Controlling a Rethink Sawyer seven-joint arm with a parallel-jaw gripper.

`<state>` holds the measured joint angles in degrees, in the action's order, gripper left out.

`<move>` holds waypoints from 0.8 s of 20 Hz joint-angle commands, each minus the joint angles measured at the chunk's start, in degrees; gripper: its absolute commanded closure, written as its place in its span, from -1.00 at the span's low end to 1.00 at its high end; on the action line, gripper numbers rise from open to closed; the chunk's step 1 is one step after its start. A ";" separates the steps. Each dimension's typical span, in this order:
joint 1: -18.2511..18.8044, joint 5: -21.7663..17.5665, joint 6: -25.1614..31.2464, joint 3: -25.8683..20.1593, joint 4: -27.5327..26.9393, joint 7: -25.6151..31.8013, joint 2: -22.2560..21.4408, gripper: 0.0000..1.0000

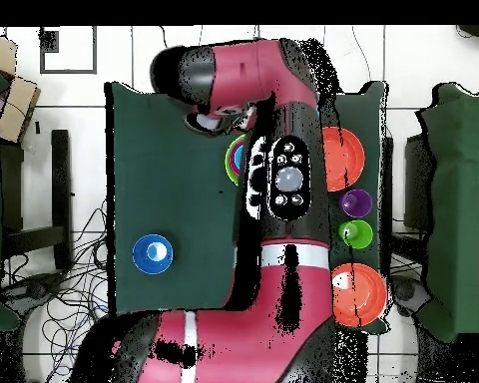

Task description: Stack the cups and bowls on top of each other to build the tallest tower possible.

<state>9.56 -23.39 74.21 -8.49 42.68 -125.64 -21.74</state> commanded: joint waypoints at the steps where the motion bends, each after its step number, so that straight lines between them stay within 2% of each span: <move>1: 5.14 -1.36 -7.49 -7.12 -2.67 17.76 7.35 -1.00; 11: 6.49 -1.02 -9.69 -8.11 -1.28 18.31 7.25 -1.00; 16: 6.94 -0.40 -10.87 -7.50 3.14 17.81 4.60 -1.00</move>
<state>17.03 -23.43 66.24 -10.82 40.28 -125.62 -14.93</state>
